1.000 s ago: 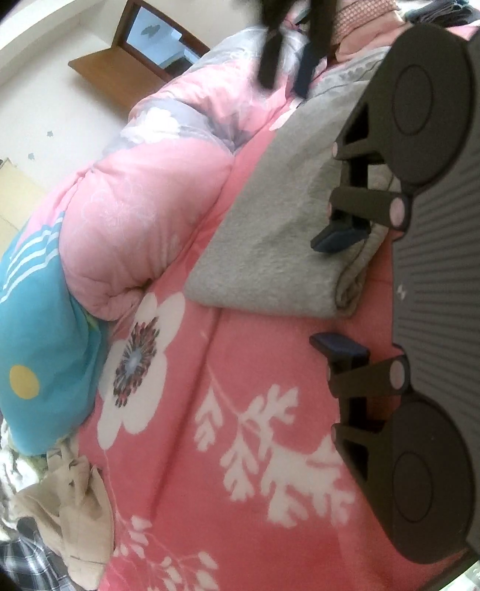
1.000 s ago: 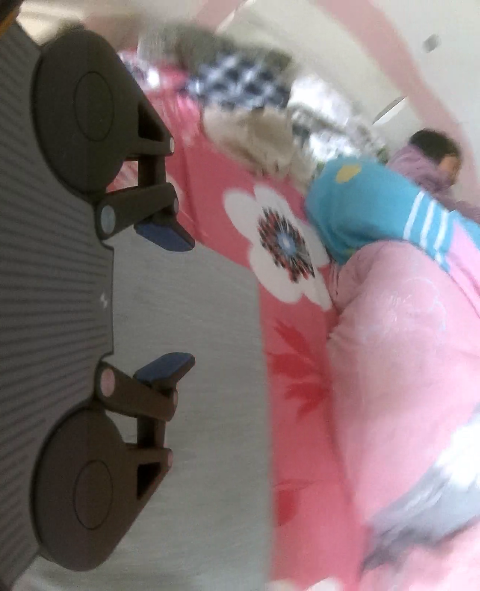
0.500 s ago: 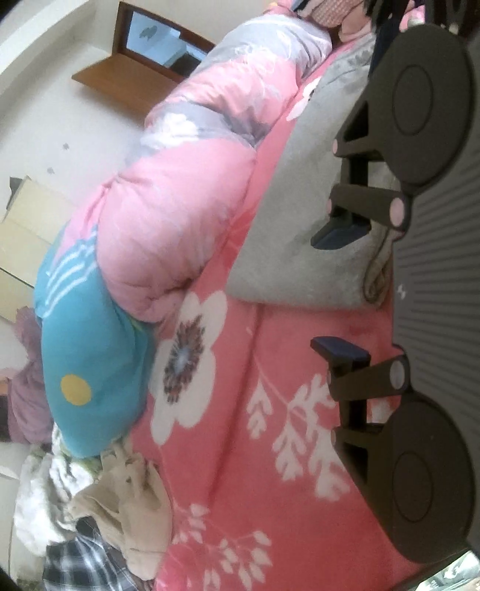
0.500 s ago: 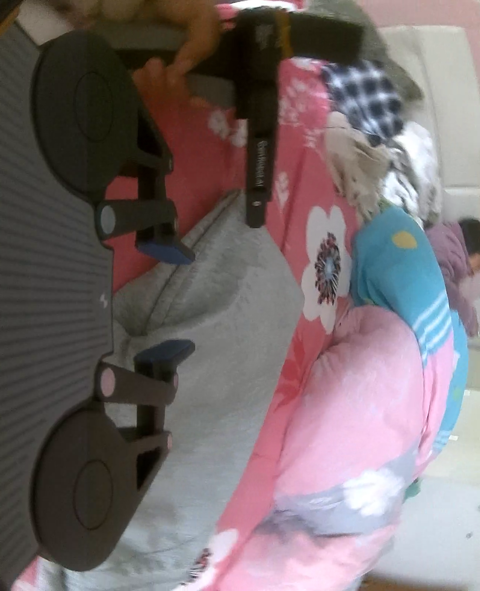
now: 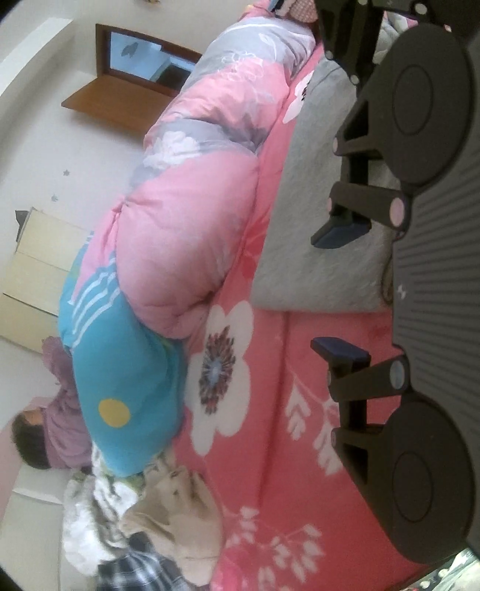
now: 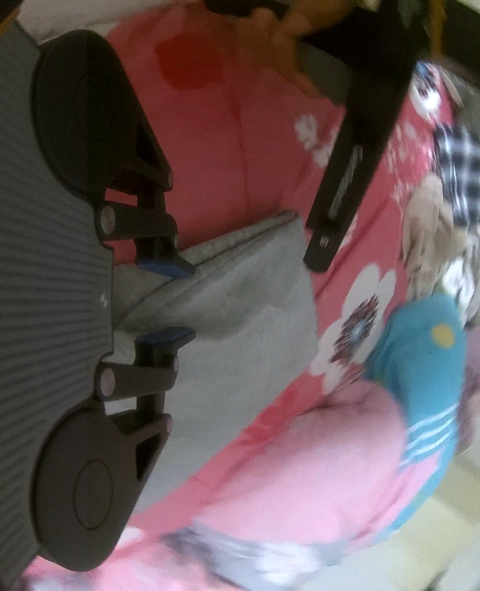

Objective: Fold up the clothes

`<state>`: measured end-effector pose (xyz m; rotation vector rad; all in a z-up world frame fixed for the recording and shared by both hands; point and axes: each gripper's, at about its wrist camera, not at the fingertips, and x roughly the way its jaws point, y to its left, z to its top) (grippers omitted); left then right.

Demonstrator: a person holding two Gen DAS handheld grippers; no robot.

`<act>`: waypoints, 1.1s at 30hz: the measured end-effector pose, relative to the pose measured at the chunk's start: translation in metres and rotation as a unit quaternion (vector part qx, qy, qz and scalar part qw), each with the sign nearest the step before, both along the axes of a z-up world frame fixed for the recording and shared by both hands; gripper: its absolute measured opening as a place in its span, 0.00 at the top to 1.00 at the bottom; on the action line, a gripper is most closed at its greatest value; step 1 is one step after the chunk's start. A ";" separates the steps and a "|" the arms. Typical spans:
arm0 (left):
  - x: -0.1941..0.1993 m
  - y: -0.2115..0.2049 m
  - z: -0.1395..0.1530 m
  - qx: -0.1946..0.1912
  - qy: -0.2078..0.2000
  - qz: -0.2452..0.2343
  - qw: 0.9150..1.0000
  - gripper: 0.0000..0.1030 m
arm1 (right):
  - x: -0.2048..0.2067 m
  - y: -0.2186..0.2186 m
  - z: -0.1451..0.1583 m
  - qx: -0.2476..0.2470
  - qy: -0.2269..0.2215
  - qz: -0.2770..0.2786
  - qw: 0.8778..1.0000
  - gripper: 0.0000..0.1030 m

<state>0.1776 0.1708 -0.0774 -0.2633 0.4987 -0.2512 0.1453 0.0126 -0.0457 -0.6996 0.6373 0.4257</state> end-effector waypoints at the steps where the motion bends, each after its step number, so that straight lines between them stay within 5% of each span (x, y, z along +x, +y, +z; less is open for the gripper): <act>1: 0.000 0.000 0.000 0.000 -0.003 -0.001 1.000 0.47 | -0.002 0.001 -0.002 -0.015 -0.008 0.010 1.000 0.74; 7: -0.015 -0.003 0.003 0.016 -0.045 -0.014 0.999 0.47 | 0.001 -0.001 -0.019 -0.059 -0.012 0.047 0.997 0.86; 14: -0.032 -0.032 0.002 0.107 -0.087 -0.090 0.986 0.47 | 0.006 -0.025 -0.005 0.028 -0.041 0.022 0.999 0.96; 19: -0.035 -0.070 -0.004 0.220 -0.099 -0.143 0.960 0.47 | 0.008 -0.042 0.001 0.086 -0.048 0.014 0.995 0.96; 23: -0.031 -0.099 -0.017 0.324 -0.119 -0.162 0.924 0.48 | 0.008 -0.050 0.001 0.111 -0.052 0.016 0.992 0.96; 28: -0.014 -0.108 -0.021 0.324 -0.127 -0.138 0.927 0.79 | 0.008 -0.059 0.004 0.140 -0.045 0.020 0.989 0.95; 33: -0.009 -0.102 -0.019 0.292 -0.133 -0.115 0.940 0.87 | -0.006 -0.079 0.019 0.174 -0.049 -0.020 0.983 0.83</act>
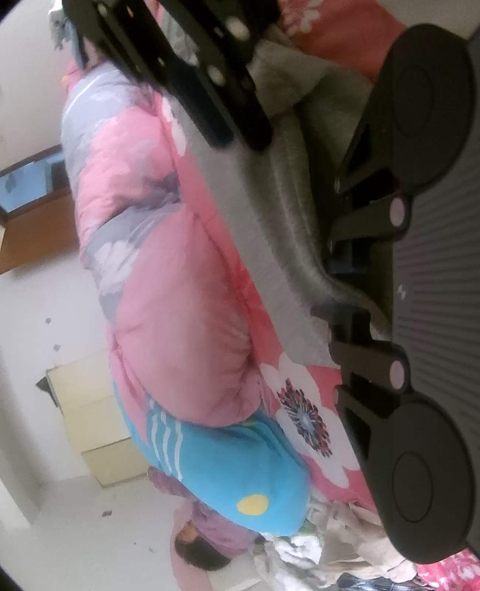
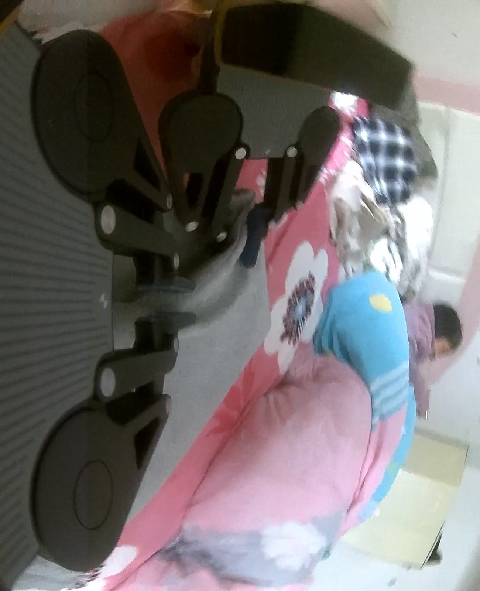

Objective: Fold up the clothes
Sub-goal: 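Pinch the folded grey sweatshirt edge with both grippers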

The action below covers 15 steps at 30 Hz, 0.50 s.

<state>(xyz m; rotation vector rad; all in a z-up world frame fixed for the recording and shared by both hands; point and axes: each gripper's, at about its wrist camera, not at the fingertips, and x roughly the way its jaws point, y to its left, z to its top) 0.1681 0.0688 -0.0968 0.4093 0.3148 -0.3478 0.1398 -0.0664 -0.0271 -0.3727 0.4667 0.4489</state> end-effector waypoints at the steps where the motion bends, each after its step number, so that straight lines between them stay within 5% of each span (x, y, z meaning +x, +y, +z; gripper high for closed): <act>1: 0.001 0.002 0.001 -0.007 0.001 0.000 1.000 0.89 | -0.001 -0.005 0.002 0.010 0.003 -0.011 1.000 0.76; 7: 0.005 0.006 0.005 -0.028 0.005 -0.004 1.000 0.92 | 0.009 -0.008 -0.007 0.046 0.059 -0.038 0.997 0.75; 9: 0.004 0.006 0.007 -0.031 0.003 -0.002 1.000 0.93 | 0.010 -0.007 -0.010 0.042 0.058 -0.057 0.996 0.95; 15: 0.007 0.008 0.007 -0.041 0.009 0.002 0.999 0.93 | -0.010 -0.017 0.005 0.084 0.027 -0.063 0.994 0.97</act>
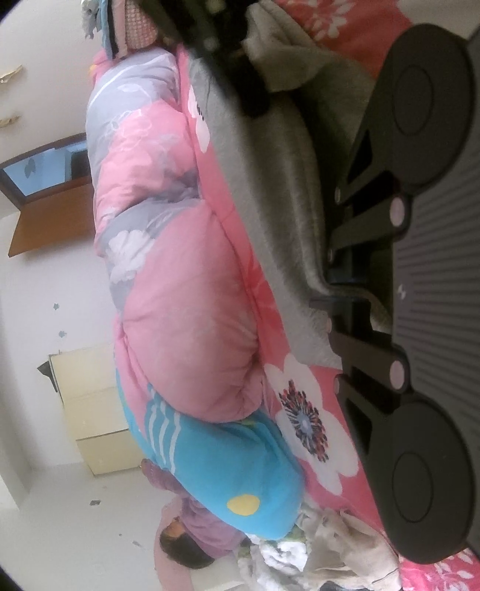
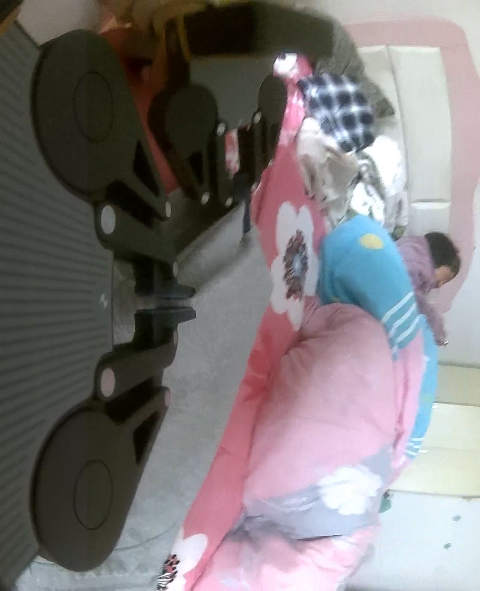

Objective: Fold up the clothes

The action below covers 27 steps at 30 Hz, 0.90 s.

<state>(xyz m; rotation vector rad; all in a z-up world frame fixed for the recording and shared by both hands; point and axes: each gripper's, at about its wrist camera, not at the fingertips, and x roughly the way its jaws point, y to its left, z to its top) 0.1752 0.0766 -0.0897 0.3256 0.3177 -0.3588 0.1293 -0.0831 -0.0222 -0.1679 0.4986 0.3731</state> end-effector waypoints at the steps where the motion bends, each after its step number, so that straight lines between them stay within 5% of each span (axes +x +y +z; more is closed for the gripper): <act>1: 0.002 0.000 0.000 -0.001 0.005 0.001 1.000 0.93 | 0.000 0.001 -0.005 0.000 0.005 0.007 1.000 0.97; 7: -0.004 -0.007 0.001 0.029 -0.011 -0.003 1.000 0.84 | 0.003 0.001 -0.023 0.010 0.024 0.024 0.999 0.96; 10: -0.010 -0.018 0.000 0.072 -0.034 -0.010 0.997 0.66 | 0.002 -0.005 -0.020 0.026 0.017 0.024 0.999 0.96; 14: -0.019 -0.037 -0.006 0.154 -0.071 -0.039 0.985 0.53 | 0.002 -0.015 -0.017 0.056 0.008 0.027 0.998 0.96; 18: -0.023 -0.052 -0.010 0.204 -0.086 -0.059 0.973 0.51 | 0.007 -0.020 -0.024 0.076 0.015 0.036 0.996 0.95; 21: -0.015 -0.056 -0.008 0.189 -0.066 -0.068 0.977 0.60 | 0.006 -0.018 -0.029 0.073 0.027 0.050 0.996 0.91; 23: -0.006 -0.055 -0.003 0.154 -0.037 -0.070 0.985 0.78 | 0.003 -0.019 -0.030 0.080 0.029 0.057 0.995 0.88; 27: 0.010 -0.046 0.009 0.090 0.009 -0.064 0.994 0.84 | -0.003 -0.031 -0.028 0.121 0.038 0.072 0.989 0.88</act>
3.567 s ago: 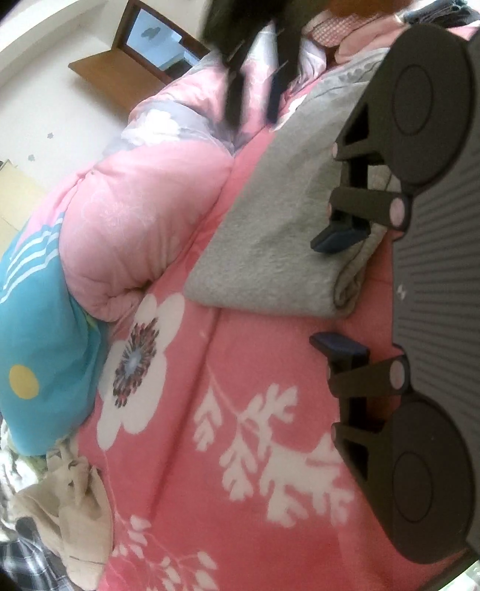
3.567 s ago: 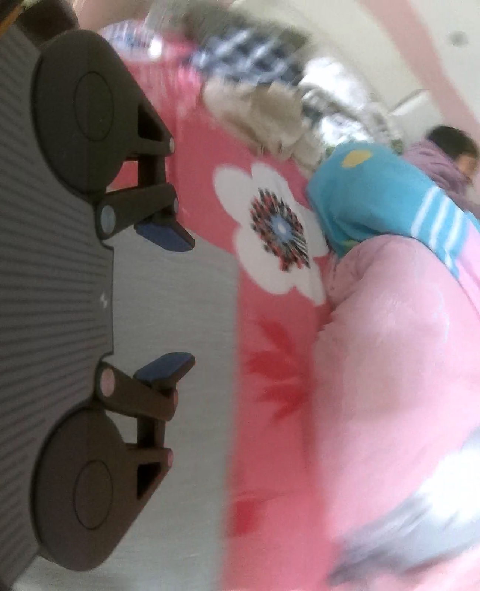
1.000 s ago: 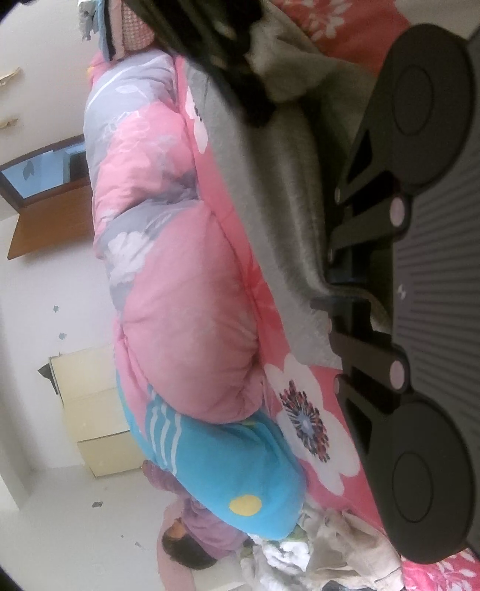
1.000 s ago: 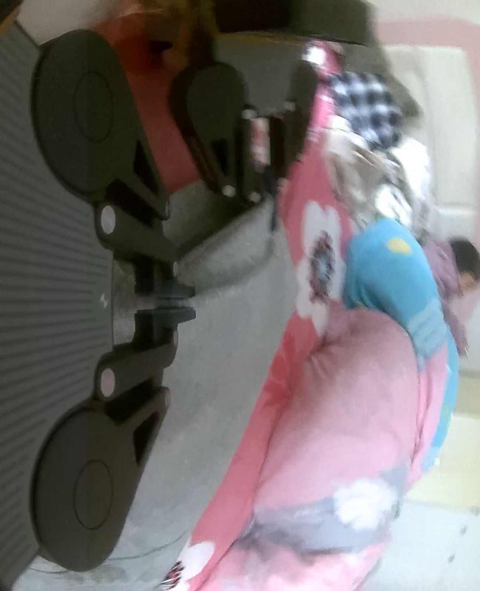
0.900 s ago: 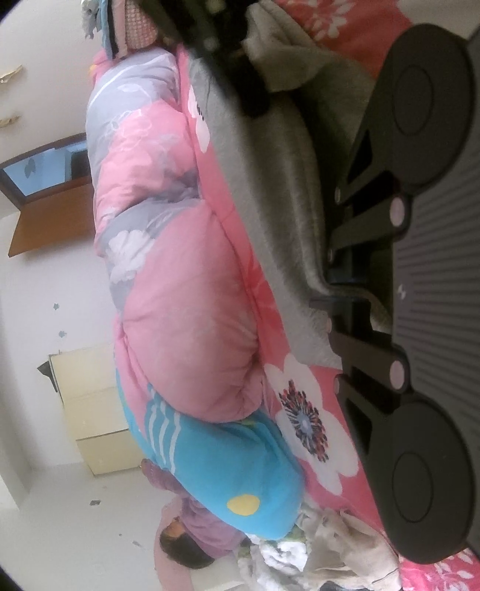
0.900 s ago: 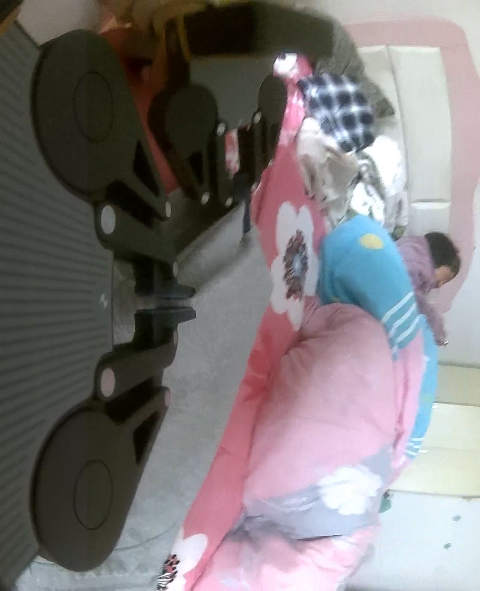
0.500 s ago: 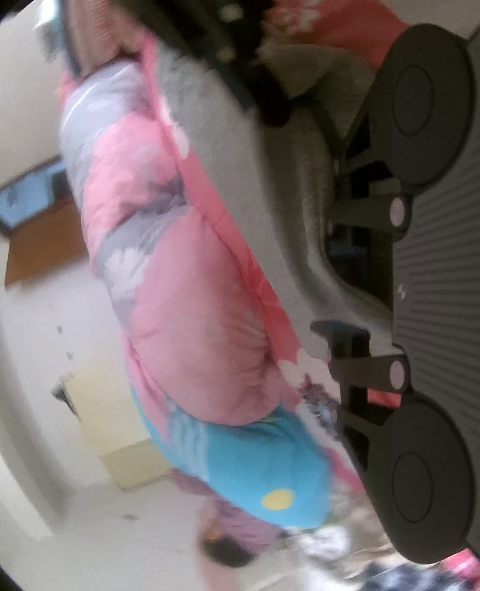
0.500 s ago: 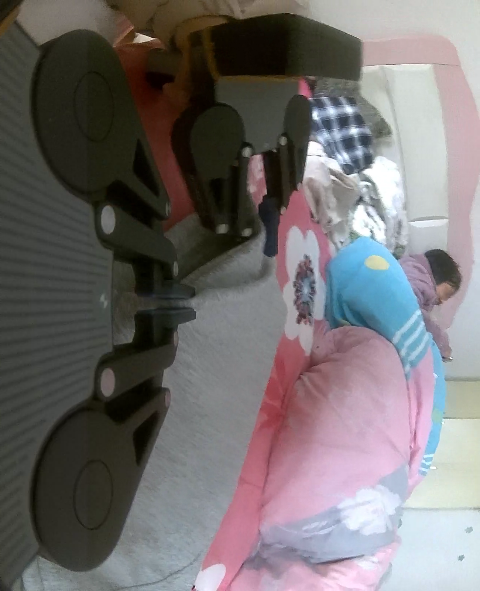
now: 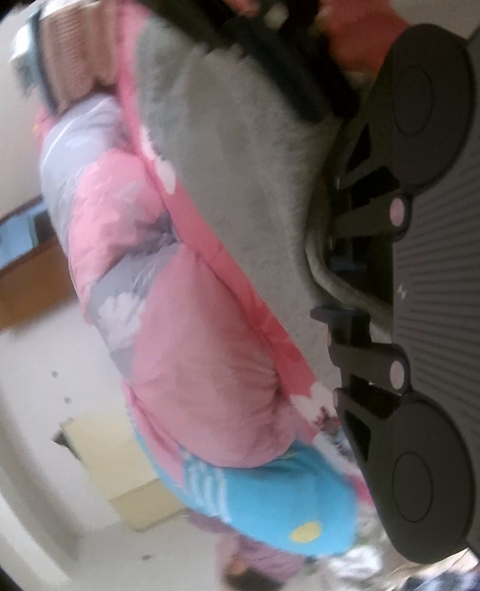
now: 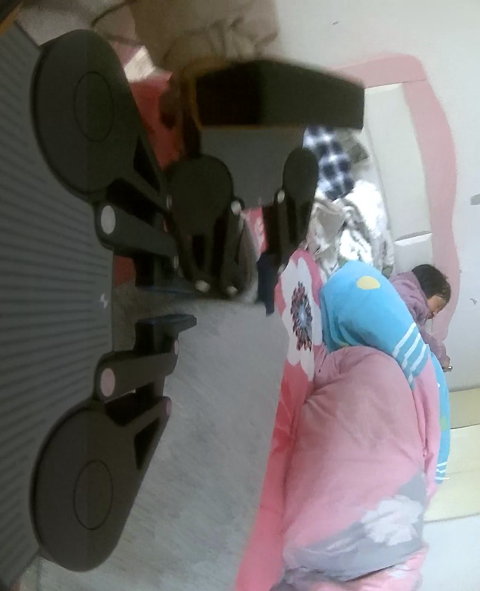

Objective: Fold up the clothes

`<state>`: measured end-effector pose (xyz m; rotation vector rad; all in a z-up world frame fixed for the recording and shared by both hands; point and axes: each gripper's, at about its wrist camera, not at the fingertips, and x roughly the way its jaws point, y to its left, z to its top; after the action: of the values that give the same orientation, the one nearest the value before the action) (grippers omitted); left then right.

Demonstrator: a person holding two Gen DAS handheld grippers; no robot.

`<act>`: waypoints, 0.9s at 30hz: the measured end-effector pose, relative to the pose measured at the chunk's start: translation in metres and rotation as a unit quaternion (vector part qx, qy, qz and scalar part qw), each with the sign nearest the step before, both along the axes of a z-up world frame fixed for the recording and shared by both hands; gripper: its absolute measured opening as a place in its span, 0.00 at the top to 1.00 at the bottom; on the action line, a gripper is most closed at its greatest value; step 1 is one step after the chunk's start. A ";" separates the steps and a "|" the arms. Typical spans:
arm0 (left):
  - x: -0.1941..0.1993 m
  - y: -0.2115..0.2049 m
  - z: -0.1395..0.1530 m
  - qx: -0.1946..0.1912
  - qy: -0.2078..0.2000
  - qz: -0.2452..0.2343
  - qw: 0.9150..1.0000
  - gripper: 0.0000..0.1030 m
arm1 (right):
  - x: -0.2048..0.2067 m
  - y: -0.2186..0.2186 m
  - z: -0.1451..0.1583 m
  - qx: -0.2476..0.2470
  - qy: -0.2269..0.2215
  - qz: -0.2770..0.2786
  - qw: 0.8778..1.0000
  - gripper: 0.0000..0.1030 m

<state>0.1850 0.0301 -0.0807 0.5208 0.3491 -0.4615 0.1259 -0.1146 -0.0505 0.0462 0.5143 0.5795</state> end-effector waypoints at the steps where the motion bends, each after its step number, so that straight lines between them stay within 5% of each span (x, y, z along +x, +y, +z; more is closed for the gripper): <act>1: 0.004 0.003 0.003 -0.013 0.013 0.000 1.000 0.85 | -0.002 -0.004 -0.001 0.011 0.003 0.006 1.000 0.87; 9: 0.022 0.018 0.019 -0.063 0.074 -0.005 0.995 0.87 | -0.024 -0.035 -0.004 0.089 0.029 0.010 0.996 0.86; 17: 0.028 0.019 0.030 -0.077 0.089 -0.013 0.993 0.87 | 0.002 -0.013 -0.039 0.046 0.102 -0.022 0.993 0.86; 27: 0.026 0.019 0.032 -0.080 0.087 -0.015 0.993 0.88 | 0.006 -0.014 -0.021 0.100 0.016 -0.050 0.994 0.86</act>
<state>0.2109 0.0494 -0.0491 0.3320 0.4673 -0.5599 0.1318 -0.1288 -0.0716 0.2712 0.4803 0.5319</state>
